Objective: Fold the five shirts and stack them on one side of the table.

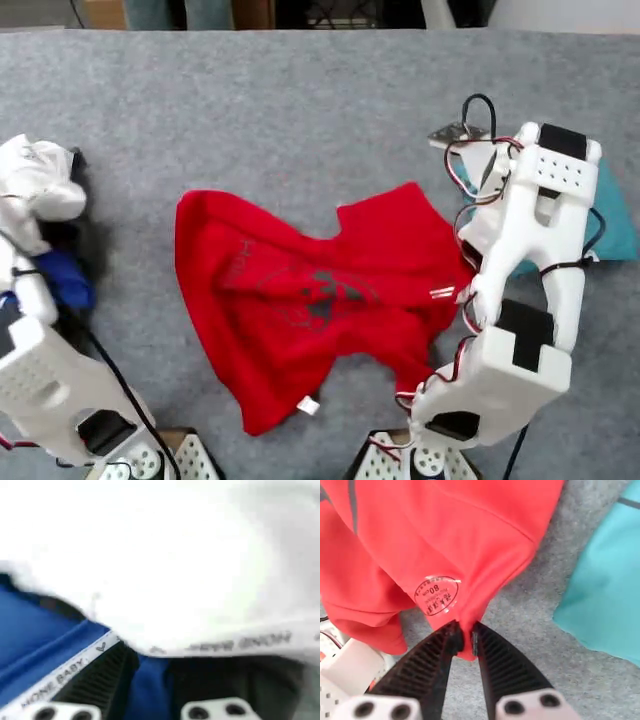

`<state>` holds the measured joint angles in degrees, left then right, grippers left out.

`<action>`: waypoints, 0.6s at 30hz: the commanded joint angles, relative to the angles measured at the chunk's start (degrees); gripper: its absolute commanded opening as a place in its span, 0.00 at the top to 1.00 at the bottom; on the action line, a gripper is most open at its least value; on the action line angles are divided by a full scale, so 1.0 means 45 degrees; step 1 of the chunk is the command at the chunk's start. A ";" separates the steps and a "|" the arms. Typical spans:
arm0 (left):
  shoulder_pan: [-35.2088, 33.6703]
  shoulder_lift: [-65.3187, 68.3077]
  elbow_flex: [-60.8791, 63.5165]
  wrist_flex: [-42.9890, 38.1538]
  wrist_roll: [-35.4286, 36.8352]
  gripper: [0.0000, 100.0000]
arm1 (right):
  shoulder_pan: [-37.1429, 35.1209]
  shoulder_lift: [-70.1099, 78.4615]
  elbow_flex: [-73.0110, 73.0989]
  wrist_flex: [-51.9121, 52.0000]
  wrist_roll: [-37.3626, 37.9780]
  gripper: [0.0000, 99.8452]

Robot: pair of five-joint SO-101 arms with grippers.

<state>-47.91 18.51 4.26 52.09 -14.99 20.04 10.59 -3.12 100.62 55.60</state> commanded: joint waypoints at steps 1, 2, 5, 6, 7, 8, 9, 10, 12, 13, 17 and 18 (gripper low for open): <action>-0.1143 -0.0156 -0.2901 0.0703 0.0117 0.97 | -0.0156 -0.0674 -0.0010 0.0039 -0.0117 0.99; -0.1143 -0.0156 -0.3311 0.1035 0.0117 0.97 | -0.0176 -0.0674 0.0049 0.0039 -0.0117 0.99; -0.0752 -0.0156 -0.4210 0.2462 0.0098 0.97 | -0.0195 -0.0674 0.0186 0.0039 -0.0117 0.98; -0.0498 -0.0156 -0.4425 0.3048 0.0059 0.96 | -0.0195 -0.0654 0.0186 0.0039 -0.0117 0.98; -0.0244 -0.0215 -0.4640 0.3653 0.0078 0.93 | -0.0195 -0.0654 0.0186 0.0039 -0.0117 0.98; 0.0010 -0.0274 -0.4874 0.4298 0.0098 0.90 | -0.0176 -0.0654 0.0166 0.0039 -0.0117 0.98; 0.0342 -0.0274 -0.5148 0.4884 0.0117 0.86 | -0.0176 -0.0654 0.0127 0.0039 -0.0117 0.98; 0.0674 -0.0274 -0.5480 0.5451 0.0117 0.82 | -0.0156 -0.0654 0.0088 0.0039 -0.0117 0.96; 0.1377 -0.0274 -0.6164 0.6525 0.0117 0.77 | -0.0156 -0.0752 0.0068 0.0039 -0.0137 0.89; 0.1748 -0.0274 -0.6535 0.6994 0.0215 0.76 | -0.0156 -0.0772 0.0049 0.0020 -0.0137 0.86; 0.2803 -0.0293 -0.8371 0.8459 0.0899 0.76 | -0.0156 -0.0752 -0.0537 0.0039 -0.0137 0.75; 0.2999 -0.0293 -0.8879 0.8830 0.0957 0.76 | -0.0117 -0.0772 -0.0733 0.0039 -0.0137 0.73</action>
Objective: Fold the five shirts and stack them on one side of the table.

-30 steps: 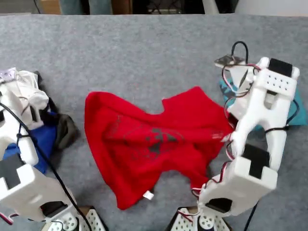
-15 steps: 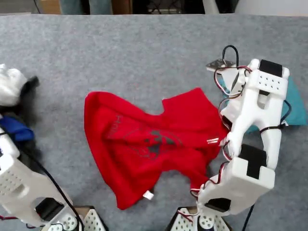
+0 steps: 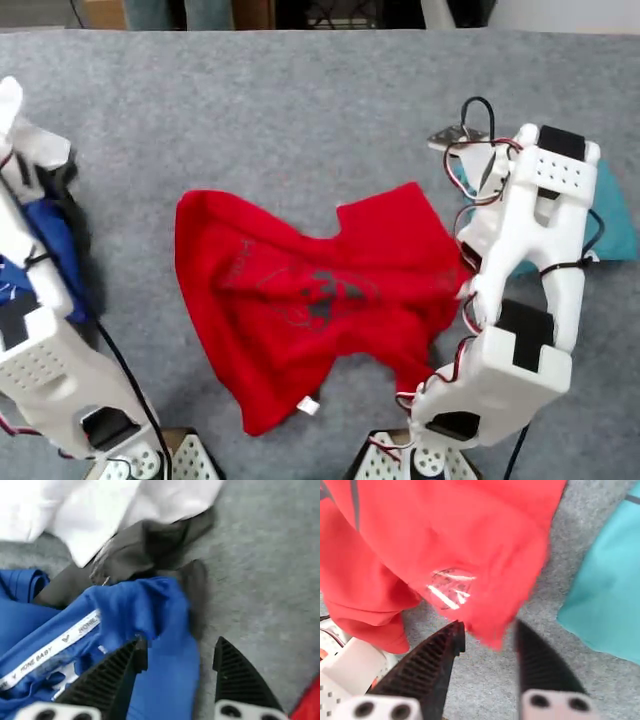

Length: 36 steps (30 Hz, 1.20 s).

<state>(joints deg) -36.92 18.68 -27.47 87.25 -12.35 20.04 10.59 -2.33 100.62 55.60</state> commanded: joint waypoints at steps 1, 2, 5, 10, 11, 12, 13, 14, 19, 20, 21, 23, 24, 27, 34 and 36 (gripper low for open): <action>0.0733 -0.0332 -0.2295 0.1426 0.0488 0.76 | -0.0117 -0.0772 -0.1162 0.0059 -0.0137 0.72; 0.0908 -0.0332 -0.2725 0.1817 0.0606 0.76 | -0.0098 -0.0772 -0.1416 0.0059 -0.0137 0.72; 0.1573 -0.0215 -0.3507 0.2852 0.0762 0.78 | -0.0176 -0.0733 -0.2295 0.0078 -0.0742 0.72; 0.2725 -0.0195 -0.1162 0.2989 0.0703 0.79 | -0.1778 -0.0537 -0.3526 -0.0078 -0.2325 0.72; 0.2979 -0.0293 -0.0479 0.2989 0.0684 0.79 | -0.2227 -0.0342 -0.3624 -0.0215 -0.2559 0.72; 0.3194 -0.0313 0.0107 0.2969 0.0723 0.79 | -0.2637 -0.0049 -0.3663 -0.0469 -0.2833 0.72; 0.3409 -0.0332 0.0596 0.2950 0.0742 0.79 | -0.3009 0.0303 -0.3663 -0.0840 -0.3087 0.72; 0.3565 -0.0332 0.1084 0.2852 0.0742 0.79 | -0.3282 0.0694 -0.3663 -0.1309 -0.3360 0.72; 0.3741 -0.0410 0.2217 0.2813 0.0742 0.79 | -0.3731 0.3096 -0.4659 -0.2579 -0.4239 0.72; 0.3722 -0.0547 0.2354 0.2794 0.0723 0.79 | -0.3731 0.3585 -0.5167 -0.2598 -0.4435 0.72; 0.3683 -0.0723 0.2530 0.2716 0.0684 0.79 | -0.3712 0.4054 -0.5695 -0.2598 -0.4650 0.72; 0.3643 -0.1309 0.3155 0.2227 0.0684 0.79 | -0.3692 0.4972 -0.6847 -0.2579 -0.5099 0.72; 0.3643 -0.1719 0.3565 0.1973 0.0664 0.79 | -0.3712 0.5441 -0.7433 -0.2579 -0.5314 0.72; 0.3761 -0.3126 0.5284 0.0860 0.0723 0.79 | -0.3731 0.6945 -0.9055 -0.2637 -0.5744 0.72; 0.3702 -0.5353 0.8840 -0.1856 0.0762 0.79 | -0.3751 0.9543 -1.2142 -0.1407 -0.5763 0.72; 0.3722 -0.5353 0.9114 -0.1954 0.0762 0.79 | -0.3751 1.0090 -1.2767 -0.1211 -0.5763 0.72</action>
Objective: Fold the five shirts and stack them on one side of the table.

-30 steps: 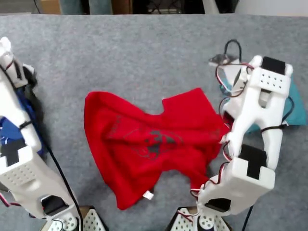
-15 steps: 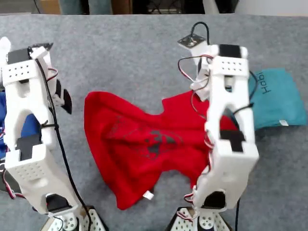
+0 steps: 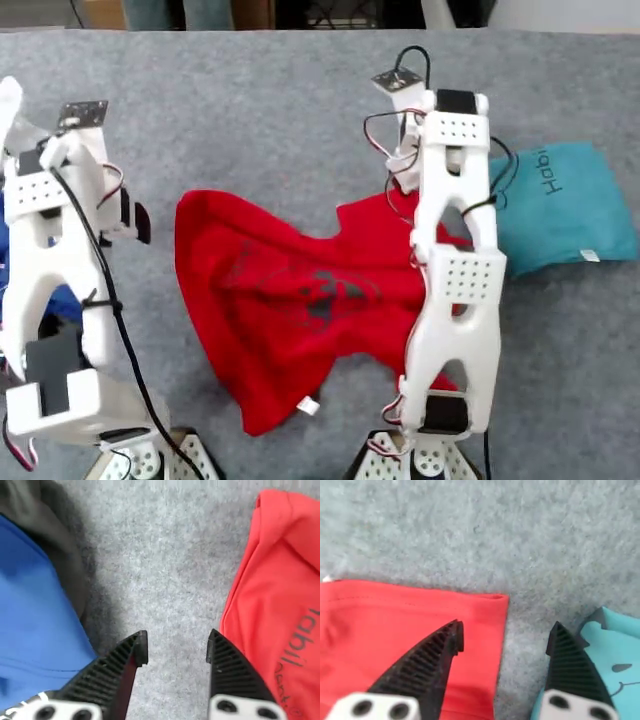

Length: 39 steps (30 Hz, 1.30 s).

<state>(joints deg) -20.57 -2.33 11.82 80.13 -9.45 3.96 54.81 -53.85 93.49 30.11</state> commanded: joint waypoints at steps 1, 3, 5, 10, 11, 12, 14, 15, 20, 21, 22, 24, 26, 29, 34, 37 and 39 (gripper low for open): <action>0.0107 -0.0684 0.0459 -0.0410 0.0117 0.79 | -0.0176 0.0557 -0.1534 0.0371 -0.0098 0.72; 0.0107 -0.0684 0.0498 -0.0410 0.0117 0.79 | -0.0176 0.1241 -0.1944 0.0371 -0.0098 0.72; 0.0107 -0.0684 0.0498 -0.0410 0.0117 0.79 | -0.0254 0.1827 -0.2530 0.0449 -0.0098 0.72; 0.0107 -0.0684 0.0498 -0.0371 0.0117 0.79 | -0.0567 0.2452 -0.4542 0.1446 -0.0215 0.74; 0.0107 -0.0684 0.0498 -0.0352 0.0117 0.79 | -0.0606 0.2569 -0.4816 0.1485 -0.0449 0.76; 0.0107 -0.0684 0.0498 -0.0313 0.0117 0.79 | -0.0625 0.2686 -0.5031 0.1465 -0.0664 0.79; 0.0107 -0.0684 0.0498 -0.0293 0.0117 0.79 | -0.0625 0.2999 -0.5382 0.1485 -0.0762 0.86; 0.0107 -0.0684 0.0518 -0.0293 0.0117 0.79 | -0.0606 0.3096 -0.5499 0.1504 -0.0762 0.90; 0.0107 -0.0684 0.0537 -0.0078 0.0117 0.79 | -0.0469 0.3272 -0.6144 0.1602 -0.0801 0.92; 0.0107 -0.0684 0.0596 -0.0078 0.0117 0.79 | -0.0449 0.3272 -0.6261 0.1641 -0.0801 0.91; 0.0107 -0.0684 0.0596 -0.0039 0.0117 0.79 | -0.0410 0.3272 -0.6379 0.1661 -0.0801 0.89; 0.0107 -0.0684 0.0654 -0.0039 0.0117 0.79 | -0.0352 0.3272 -0.6515 0.1680 -0.0801 0.87; 0.0107 -0.0684 0.0654 -0.0039 0.0117 0.79 | -0.0215 0.3253 -0.6515 0.1680 -0.0801 0.85; 0.0107 -0.0703 0.0654 -0.0039 0.0117 0.79 | -0.0078 0.3253 -0.6515 0.1680 -0.0801 0.84; 0.0107 -0.0703 0.0654 -0.0039 0.0117 0.79 | -0.0039 0.3253 -0.6515 0.1680 -0.0762 0.84; 0.0107 -0.0703 0.0654 -0.0039 0.0117 0.79 | -0.0078 0.3331 -0.6418 0.1661 -0.0742 0.84; 0.0107 -0.0703 0.0654 -0.0039 0.0117 0.79 | -0.0098 0.3409 -0.6300 0.1661 -0.0742 0.84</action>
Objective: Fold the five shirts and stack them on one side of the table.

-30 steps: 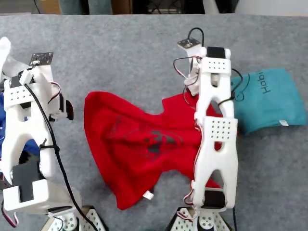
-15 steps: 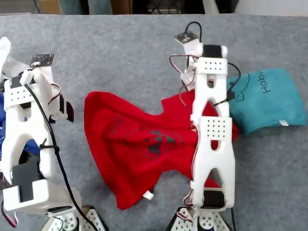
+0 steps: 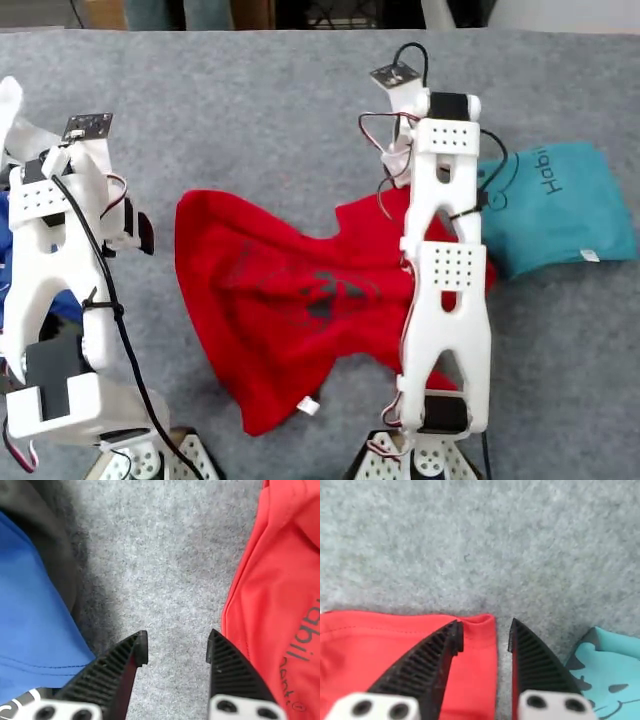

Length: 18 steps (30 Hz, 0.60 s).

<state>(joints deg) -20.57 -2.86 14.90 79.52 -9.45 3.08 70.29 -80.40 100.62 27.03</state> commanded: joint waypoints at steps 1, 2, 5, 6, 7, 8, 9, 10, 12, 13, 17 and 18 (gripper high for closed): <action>0.0107 -0.0586 -0.0029 0.0098 0.0117 0.79 | 0.0098 0.0049 -0.0303 0.0078 -0.0059 0.84; 0.0107 -0.0586 -0.0029 0.0098 0.0117 0.79 | 0.0098 0.0147 -0.0264 0.0059 -0.0059 0.84; 0.0107 -0.0586 -0.0029 0.0098 0.0117 0.79 | 0.0039 0.0537 -0.0147 0.0059 -0.0059 0.84; 0.0107 -0.0586 -0.0029 0.0098 0.0117 0.79 | 0.0039 0.0674 -0.0147 0.0059 -0.0059 0.84; 0.0107 -0.0586 -0.0029 0.0098 0.0117 0.79 | 0.0039 0.0811 -0.0147 0.0059 -0.0059 0.84; 0.0107 -0.0586 -0.0029 0.0098 0.0117 0.79 | 0.0039 0.0908 -0.0147 0.0078 -0.0059 0.84; 0.0107 -0.0586 -0.0029 0.0098 0.0117 0.79 | 0.0039 0.0987 -0.0166 0.0078 -0.0059 0.84; 0.0107 -0.0586 -0.0029 0.0098 0.0117 0.79 | 0.0039 0.1065 -0.0166 0.0078 -0.0059 0.85; 0.0107 -0.0586 -0.0029 0.0078 0.0117 0.79 | 0.0059 0.1123 -0.0186 0.0078 -0.0059 0.90; 0.0107 -0.0586 -0.0029 0.0059 0.0117 0.79 | 0.0059 0.1123 -0.0186 0.0078 -0.0059 0.95; 0.0127 -0.0586 -0.0107 0.0020 0.0117 0.79 | 0.0098 0.1045 -0.0244 0.0098 -0.0059 0.97; 0.0127 -0.0586 -0.0147 0.0020 0.0137 0.79 | 0.0137 0.0987 -0.0283 0.0117 -0.0059 0.98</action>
<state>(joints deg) -20.57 -2.86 14.90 79.52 -9.45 3.43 75.12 -81.54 100.53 26.95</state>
